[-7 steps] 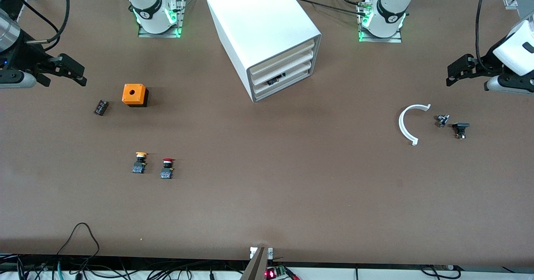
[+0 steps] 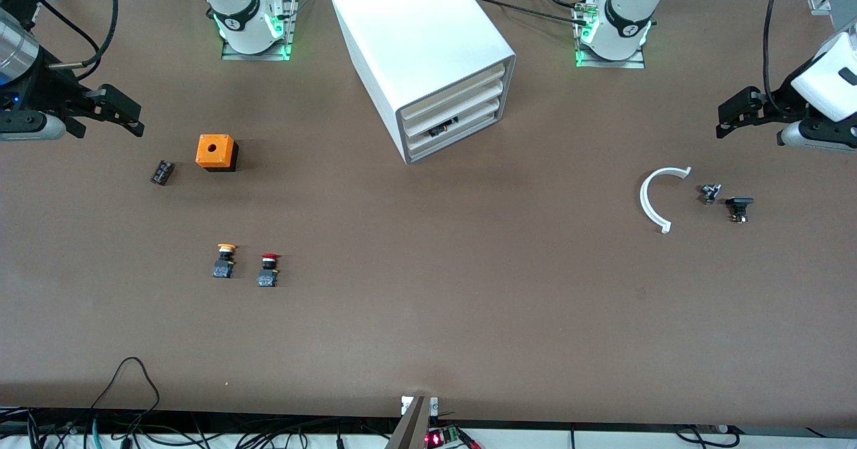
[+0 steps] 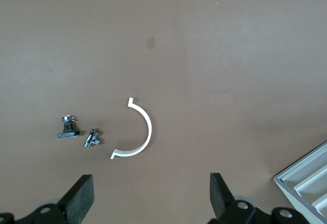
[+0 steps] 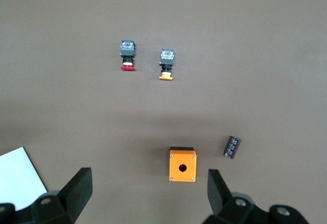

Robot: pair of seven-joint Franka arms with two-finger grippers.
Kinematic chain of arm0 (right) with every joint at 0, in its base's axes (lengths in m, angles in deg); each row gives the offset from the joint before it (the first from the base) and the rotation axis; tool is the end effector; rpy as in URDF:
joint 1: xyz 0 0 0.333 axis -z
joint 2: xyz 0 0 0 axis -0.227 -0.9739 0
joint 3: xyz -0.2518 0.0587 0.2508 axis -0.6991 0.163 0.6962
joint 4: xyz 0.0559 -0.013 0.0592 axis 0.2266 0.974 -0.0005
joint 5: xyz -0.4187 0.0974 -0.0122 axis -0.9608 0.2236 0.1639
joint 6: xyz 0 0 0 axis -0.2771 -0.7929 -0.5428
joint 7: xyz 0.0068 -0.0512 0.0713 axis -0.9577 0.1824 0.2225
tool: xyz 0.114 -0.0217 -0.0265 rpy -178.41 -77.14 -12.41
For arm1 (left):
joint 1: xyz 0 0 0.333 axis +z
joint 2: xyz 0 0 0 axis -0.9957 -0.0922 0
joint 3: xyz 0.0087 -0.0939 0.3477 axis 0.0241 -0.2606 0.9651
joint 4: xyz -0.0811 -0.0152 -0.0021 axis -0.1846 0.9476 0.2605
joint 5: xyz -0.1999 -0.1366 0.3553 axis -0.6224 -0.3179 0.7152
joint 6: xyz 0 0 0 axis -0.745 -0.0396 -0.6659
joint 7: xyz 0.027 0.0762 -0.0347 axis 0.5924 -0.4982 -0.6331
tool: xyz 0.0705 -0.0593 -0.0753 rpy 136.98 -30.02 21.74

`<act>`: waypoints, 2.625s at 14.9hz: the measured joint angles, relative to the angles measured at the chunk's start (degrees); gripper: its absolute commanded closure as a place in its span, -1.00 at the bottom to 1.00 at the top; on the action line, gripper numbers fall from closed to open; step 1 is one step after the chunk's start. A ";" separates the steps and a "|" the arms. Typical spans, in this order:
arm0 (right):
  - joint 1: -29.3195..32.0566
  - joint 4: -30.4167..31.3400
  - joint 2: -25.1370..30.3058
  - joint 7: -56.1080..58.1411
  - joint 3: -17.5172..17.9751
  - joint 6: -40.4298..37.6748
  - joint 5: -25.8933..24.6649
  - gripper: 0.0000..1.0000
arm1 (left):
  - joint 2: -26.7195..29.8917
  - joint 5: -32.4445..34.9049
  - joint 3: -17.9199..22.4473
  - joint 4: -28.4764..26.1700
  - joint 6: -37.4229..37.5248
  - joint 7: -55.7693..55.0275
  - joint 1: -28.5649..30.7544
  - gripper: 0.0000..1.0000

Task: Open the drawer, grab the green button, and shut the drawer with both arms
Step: 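Move the left gripper toward the drawer handle while the right gripper advances, then grasp the cabinet drawer handle with the left gripper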

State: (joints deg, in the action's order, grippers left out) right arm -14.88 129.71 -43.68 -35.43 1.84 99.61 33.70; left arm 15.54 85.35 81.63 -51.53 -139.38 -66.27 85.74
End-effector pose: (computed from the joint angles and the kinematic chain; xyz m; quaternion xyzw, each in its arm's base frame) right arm 0.5865 0.0382 0.6429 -0.9996 -0.0144 -0.0232 0.0030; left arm 0.5904 -0.0197 0.6421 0.9984 -0.0561 -0.0081 0.0039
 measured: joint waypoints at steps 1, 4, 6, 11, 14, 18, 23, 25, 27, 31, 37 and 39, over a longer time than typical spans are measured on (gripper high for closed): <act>0.00 -0.68 -0.03 0.00 0.03 -0.09 0.00 -1.00 | 0.00 0.00 0.00 0.00 0.00 0.00 0.00 -1.00; -0.01 -1.23 -0.26 0.03 0.10 -1.05 0.00 -1.00 | -0.03 0.00 -0.04 0.00 0.60 0.00 -0.01 -1.00; -0.02 -1.25 -1.03 0.04 0.14 -1.01 0.01 -1.00 | -0.07 0.00 -0.09 0.00 3.58 0.01 -0.06 -1.00; -0.86 -1.30 -5.65 0.08 0.43 0.74 0.11 -1.00 | -0.34 -0.07 -0.18 -0.07 13.21 0.06 -0.31 -1.00; -1.88 -1.29 -10.32 -0.16 0.53 2.57 0.15 -1.00 | -1.38 -2.92 -0.30 -0.14 17.80 0.38 -0.49 -1.00; -4.10 -1.88 -17.26 -4.99 0.60 9.47 0.16 -1.00 | -5.21 -13.98 -0.19 -0.41 18.68 8.50 0.18 -1.00; -7.14 -12.44 -27.79 -8.45 0.67 11.70 1.37 -1.00 | -14.53 -31.94 0.03 -2.85 17.20 20.44 2.82 -1.00; -8.56 -15.80 -30.97 -9.76 0.69 14.66 1.91 -1.00 | -16.41 -37.39 -0.33 -6.28 12.69 23.27 2.54 -1.00; -9.62 -17.42 -32.90 -12.24 0.70 17.32 2.75 -1.00 | -16.78 -42.45 -1.26 -12.58 6.61 28.61 2.08 -1.00; -12.34 -20.57 -34.14 -20.51 0.82 18.26 4.20 -1.00 | -16.86 -52.26 -5.17 -26.81 -5.62 39.87 1.69 -1.00; -17.53 -22.59 -34.71 -37.71 0.93 18.22 4.31 -1.00 | -18.84 -65.97 -11.77 -38.09 -17.47 50.26 1.59 -0.99; -18.80 -24.42 -35.65 -42.02 0.92 17.92 4.31 -1.00 | -20.77 -72.55 -15.19 -40.42 -21.34 55.31 1.52 -0.96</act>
State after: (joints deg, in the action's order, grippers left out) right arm -33.68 105.29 -79.33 -77.45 2.77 117.53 38.01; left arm -5.22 12.80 66.44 -91.95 -160.72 -10.97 87.26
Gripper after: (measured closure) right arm 0.000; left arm 0.004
